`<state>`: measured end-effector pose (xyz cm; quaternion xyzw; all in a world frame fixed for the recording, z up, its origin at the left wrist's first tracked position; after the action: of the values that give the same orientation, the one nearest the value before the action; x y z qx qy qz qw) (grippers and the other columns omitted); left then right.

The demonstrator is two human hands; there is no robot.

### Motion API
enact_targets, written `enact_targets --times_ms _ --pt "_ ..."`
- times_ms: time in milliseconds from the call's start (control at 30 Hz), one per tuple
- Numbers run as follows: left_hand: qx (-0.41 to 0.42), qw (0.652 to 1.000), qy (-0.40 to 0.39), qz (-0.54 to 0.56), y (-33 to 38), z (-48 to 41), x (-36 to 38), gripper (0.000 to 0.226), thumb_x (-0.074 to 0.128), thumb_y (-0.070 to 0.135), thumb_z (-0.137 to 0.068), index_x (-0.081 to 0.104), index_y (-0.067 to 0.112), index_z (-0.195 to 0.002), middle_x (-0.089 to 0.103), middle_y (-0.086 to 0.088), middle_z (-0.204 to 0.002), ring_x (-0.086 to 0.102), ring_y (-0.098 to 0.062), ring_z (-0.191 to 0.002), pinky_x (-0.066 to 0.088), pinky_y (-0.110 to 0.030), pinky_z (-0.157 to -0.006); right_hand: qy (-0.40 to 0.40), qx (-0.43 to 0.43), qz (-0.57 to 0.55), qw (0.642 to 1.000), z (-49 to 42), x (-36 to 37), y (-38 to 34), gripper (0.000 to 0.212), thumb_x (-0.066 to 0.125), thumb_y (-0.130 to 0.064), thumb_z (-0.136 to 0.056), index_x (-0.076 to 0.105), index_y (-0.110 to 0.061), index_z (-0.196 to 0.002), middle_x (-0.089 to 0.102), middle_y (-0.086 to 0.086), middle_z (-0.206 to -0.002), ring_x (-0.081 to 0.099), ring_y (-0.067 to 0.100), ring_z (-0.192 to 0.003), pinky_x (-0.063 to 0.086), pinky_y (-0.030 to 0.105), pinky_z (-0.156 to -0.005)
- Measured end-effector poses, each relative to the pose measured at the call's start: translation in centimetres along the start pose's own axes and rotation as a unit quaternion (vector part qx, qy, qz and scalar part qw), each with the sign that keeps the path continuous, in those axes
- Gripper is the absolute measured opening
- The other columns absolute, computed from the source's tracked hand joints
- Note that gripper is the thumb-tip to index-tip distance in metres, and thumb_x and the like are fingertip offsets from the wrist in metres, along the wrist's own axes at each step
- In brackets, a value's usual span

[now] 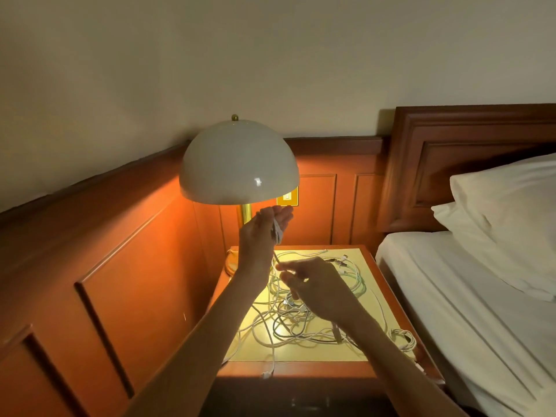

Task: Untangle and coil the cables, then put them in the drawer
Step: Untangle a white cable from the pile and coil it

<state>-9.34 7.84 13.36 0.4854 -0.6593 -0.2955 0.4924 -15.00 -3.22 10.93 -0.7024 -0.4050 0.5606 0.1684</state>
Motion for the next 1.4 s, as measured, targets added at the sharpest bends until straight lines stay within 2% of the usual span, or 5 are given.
enact_targets --times_ms 200,500,933,1167,1400 --pt "0.108 0.866 -0.216 -0.439 -0.4 2.5 2.7 0.031 0.043 0.031 -0.104 0.058 0.024 -0.079 0.061 0.021 -0.061 0.056 0.008 -0.056 0.041 -0.015 -0.055 -0.029 -0.062 0.221 0.973 -1.2 -5.4 -1.8 0.019 0.065 -0.039 -0.093 0.078 -0.027 -0.1 0.076 -0.006 -0.083 0.068 0.009 -0.071 0.056 0.031 -0.07" --pt "-0.073 0.896 -0.395 -0.189 0.7 4.4 5.0 0.04 0.033 0.032 -0.101 0.056 0.009 -0.078 0.048 0.005 -0.055 0.054 -0.016 -0.056 0.055 -0.041 -0.077 -0.169 -0.18 0.098 0.964 -4.7 -11.1 -5.5 0.011 0.077 -0.021 -0.085 0.079 -0.014 -0.094 0.077 -0.003 -0.084 0.071 0.006 -0.071 0.053 0.017 -0.067" --pt "-0.181 0.924 -0.331 -0.064 2.1 4.4 5.1 0.034 0.041 0.029 -0.1 0.049 0.013 -0.072 0.045 0.001 -0.051 0.053 -0.014 -0.055 0.055 -0.032 -0.075 -0.072 -0.088 -0.34 0.933 -2.5 -5.6 0.7 0.024 0.058 -0.03 -0.093 0.08 -0.02 -0.093 0.041 0.019 -0.056 0.03 0.013 -0.054 0.026 0.025 -0.05" --pt "-0.103 0.84 -0.365 -0.389 2.9 5.0 4.9 0.045 0.029 0.036 -0.107 0.052 0.01 -0.077 0.066 -0.001 -0.064 0.073 -0.023 -0.088 0.051 -0.05 -0.096 -0.07 -0.101 -0.352 0.928 -2.2 -4.5 2.9 0.026 0.059 -0.022 -0.096 0.077 -0.003 -0.1 0.036 0.01 -0.054 0.026 0.016 -0.051 0.027 0.026 -0.05" --pt "0.146 0.781 -0.227 -0.563 5.7 5.8 6.9 0.026 0.036 0.025 -0.106 0.052 0.019 -0.086 0.066 -0.004 -0.074 0.066 -0.021 -0.074 0.05 -0.039 -0.07 -0.017 -0.118 -0.359 0.926 -2.3 -6.5 1.7 0.021 0.059 -0.019 -0.092 0.079 -0.011 -0.09 0.043 -0.008 -0.049 0.021 0.013 -0.05 0.021 0.026 -0.049"
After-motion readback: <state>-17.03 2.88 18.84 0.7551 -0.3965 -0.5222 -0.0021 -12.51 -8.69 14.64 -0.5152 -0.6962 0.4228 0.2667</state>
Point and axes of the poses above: each hand's wrist, its own z-axis away from the middle knuckle, its own x-axis out of the palm, y = z × x, the point moved 8 cm from there along -z, towards the middle knuckle
